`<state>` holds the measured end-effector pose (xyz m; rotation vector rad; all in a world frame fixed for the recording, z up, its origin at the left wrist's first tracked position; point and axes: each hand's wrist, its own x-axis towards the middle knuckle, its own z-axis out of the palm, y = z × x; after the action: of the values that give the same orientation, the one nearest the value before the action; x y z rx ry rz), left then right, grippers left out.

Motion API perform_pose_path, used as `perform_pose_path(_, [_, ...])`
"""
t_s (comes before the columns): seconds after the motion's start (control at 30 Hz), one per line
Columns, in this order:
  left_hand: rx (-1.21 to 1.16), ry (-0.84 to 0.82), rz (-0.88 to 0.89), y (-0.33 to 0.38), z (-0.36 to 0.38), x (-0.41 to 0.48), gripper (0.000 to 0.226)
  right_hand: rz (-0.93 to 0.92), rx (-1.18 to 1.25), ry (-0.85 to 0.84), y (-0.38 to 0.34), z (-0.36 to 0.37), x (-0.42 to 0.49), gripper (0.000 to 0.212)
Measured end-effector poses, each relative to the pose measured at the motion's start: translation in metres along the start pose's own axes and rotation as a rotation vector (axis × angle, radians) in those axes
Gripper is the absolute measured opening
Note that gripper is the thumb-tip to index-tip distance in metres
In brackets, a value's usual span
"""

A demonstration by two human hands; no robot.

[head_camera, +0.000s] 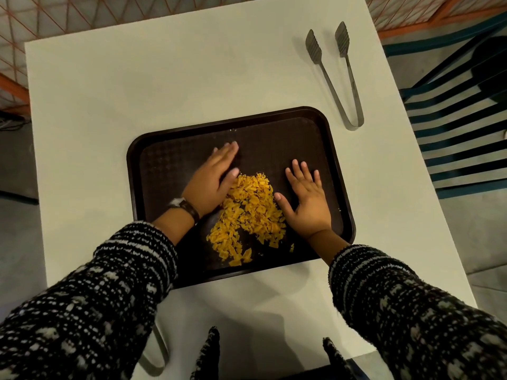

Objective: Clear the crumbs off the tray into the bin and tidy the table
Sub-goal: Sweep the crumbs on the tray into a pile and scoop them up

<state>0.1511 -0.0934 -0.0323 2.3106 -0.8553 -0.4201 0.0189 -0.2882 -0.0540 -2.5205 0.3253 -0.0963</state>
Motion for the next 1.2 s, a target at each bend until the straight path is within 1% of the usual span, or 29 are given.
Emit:
perform_pose_path(0.03, [0.009, 0.013, -0.025, -0.002, -0.003, 0.01, 0.063, 0.001, 0.0, 0.001, 0.0, 0.0, 0.0, 0.071])
perform_pose_path(0.1, [0.059, -0.016, -0.062, -0.008, -0.004, 0.027, 0.063, 0.004, 0.003, 0.001, 0.001, 0.0, 0.0, 0.069])
perform_pose_path(0.17, [0.145, -0.076, -0.039, -0.012, -0.001, 0.035, 0.064, 0.002, 0.004, 0.004, 0.0, 0.0, 0.0, 0.068])
perform_pose_path(0.23, [0.174, -0.101, -0.007, -0.009, 0.005, 0.039, 0.065, -0.001, 0.004, 0.006, 0.0, 0.0, 0.0, 0.067])
perform_pose_path(0.37, [0.085, -0.154, 0.037, 0.008, 0.013, 0.034, 0.064, 0.001, 0.003, 0.004, 0.001, 0.0, -0.001, 0.067])
perform_pose_path(0.43, [-0.004, -0.198, 0.055, 0.021, 0.013, 0.018, 0.056, 0.0, 0.001, 0.003, 0.001, 0.0, -0.001, 0.068])
perform_pose_path(0.5, [-0.076, -0.226, 0.027, 0.03, 0.013, -0.008, 0.048, -0.003, -0.001, 0.004, 0.0, 0.0, -0.001, 0.068])
perform_pose_path(0.57, [-0.122, -0.168, 0.003, 0.032, 0.014, -0.034, 0.048, -0.005, -0.008, 0.0, 0.0, 0.0, -0.002, 0.068])
perform_pose_path(0.63, [-0.188, -0.002, -0.033, 0.029, 0.013, -0.055, 0.051, 0.003, 0.001, -0.009, 0.0, -0.001, -0.001, 0.068])
perform_pose_path(0.7, [-0.282, 0.191, -0.153, 0.023, 0.014, -0.069, 0.051, 0.014, 0.016, -0.01, 0.0, -0.001, -0.001, 0.068])
perform_pose_path(0.77, [-0.329, 0.303, -0.281, 0.016, 0.015, -0.083, 0.054, 0.028, 0.058, -0.002, -0.002, -0.001, -0.001, 0.066])
perform_pose_path(0.83, [-0.263, 0.286, -0.317, 0.008, 0.019, -0.097, 0.058, 0.045, 0.157, -0.026, -0.002, -0.007, -0.002, 0.065])
perform_pose_path(0.87, [-0.194, 0.245, -0.291, 0.003, 0.021, -0.102, 0.061, 0.034, 0.207, -0.076, 0.0, -0.014, -0.001, 0.067])
perform_pose_path(0.9, [-0.126, 0.208, -0.258, -0.002, 0.022, -0.106, 0.063, -0.013, 0.213, -0.161, 0.003, -0.022, -0.001, 0.07])
perform_pose_path(0.93, [-0.075, 0.182, -0.233, -0.005, 0.023, -0.107, 0.063, -0.095, 0.157, -0.264, 0.008, -0.031, -0.003, 0.076])
perform_pose_path(1.0, [-0.02, 0.172, -0.225, -0.007, 0.025, -0.108, 0.064, -0.277, -0.077, -0.453, 0.021, -0.049, -0.01, 0.094])
perform_pose_path(1.03, [-0.002, 0.175, -0.226, -0.006, 0.026, -0.108, 0.064, -0.343, -0.194, -0.51, 0.027, -0.056, -0.014, 0.102])
perform_pose_path(1.1, [0.014, 0.179, -0.223, -0.004, 0.028, -0.108, 0.063, -0.421, -0.367, -0.553, 0.036, -0.064, -0.021, 0.112])
perform_pose_path(1.2, [0.017, 0.178, -0.227, -0.002, 0.031, -0.109, 0.063, -0.469, -0.476, -0.584, 0.036, -0.059, -0.019, 0.117])
